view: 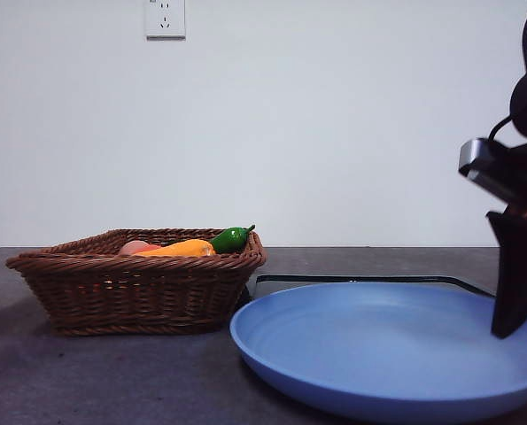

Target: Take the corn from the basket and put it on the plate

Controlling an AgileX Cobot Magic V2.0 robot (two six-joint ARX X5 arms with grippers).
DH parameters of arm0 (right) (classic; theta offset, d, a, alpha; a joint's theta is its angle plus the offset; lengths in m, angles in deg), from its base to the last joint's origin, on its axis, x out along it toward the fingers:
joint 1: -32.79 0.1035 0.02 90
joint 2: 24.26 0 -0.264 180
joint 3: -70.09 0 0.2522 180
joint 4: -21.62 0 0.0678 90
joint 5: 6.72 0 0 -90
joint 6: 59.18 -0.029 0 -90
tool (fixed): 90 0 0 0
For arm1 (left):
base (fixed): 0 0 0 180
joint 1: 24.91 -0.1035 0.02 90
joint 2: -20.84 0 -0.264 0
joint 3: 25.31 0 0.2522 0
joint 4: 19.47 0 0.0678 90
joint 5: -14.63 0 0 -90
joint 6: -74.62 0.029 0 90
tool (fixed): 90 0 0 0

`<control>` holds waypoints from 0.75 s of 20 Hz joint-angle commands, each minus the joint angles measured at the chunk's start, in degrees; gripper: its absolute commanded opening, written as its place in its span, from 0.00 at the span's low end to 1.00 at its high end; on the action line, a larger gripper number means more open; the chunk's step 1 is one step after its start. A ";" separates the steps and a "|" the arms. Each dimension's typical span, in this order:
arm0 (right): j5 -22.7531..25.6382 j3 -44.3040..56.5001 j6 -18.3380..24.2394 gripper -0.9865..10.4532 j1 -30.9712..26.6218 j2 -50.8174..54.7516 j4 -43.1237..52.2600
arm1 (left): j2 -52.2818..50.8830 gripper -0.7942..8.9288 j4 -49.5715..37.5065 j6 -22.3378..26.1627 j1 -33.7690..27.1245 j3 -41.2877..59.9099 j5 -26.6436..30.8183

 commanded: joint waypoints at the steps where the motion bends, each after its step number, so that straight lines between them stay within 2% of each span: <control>1: 0.76 -1.99 0.52 0.09 -1.03 3.30 -2.51 | 2.25 0.56 -2.12 0.42 1.27 -3.19 0.81; 6: 0.74 -3.78 0.70 0.09 -3.10 13.46 -8.46 | 12.22 0.56 -6.93 0.63 7.78 -9.35 6.08; 11: 0.74 -4.09 0.37 0.09 -4.70 22.47 -10.40 | 26.75 0.56 -10.19 3.37 18.36 -17.25 17.00; 15: 0.68 -4.09 0.17 0.09 -6.12 26.49 -12.13 | 40.24 0.56 -10.10 6.27 24.39 -24.11 24.65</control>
